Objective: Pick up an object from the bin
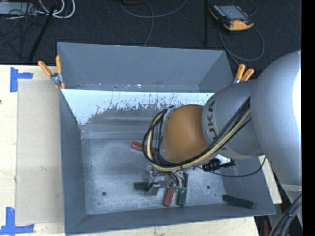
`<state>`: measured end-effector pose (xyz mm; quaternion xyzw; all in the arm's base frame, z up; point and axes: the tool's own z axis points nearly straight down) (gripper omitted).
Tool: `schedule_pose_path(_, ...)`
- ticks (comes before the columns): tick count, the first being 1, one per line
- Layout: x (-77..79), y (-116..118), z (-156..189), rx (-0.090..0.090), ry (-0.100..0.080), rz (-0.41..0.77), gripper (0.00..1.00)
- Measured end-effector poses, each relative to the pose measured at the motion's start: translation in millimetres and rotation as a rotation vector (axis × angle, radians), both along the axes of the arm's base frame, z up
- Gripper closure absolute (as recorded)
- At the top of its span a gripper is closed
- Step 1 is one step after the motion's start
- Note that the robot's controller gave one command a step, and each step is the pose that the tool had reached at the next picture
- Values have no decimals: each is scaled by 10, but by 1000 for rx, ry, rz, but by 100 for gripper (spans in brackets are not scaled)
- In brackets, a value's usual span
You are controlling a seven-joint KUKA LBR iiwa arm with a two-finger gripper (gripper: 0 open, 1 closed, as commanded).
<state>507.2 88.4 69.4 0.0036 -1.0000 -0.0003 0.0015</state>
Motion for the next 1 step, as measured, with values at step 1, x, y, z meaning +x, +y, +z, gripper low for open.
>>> schedule_pose_path(1,217,-260,1430,-1,-11,26,100)
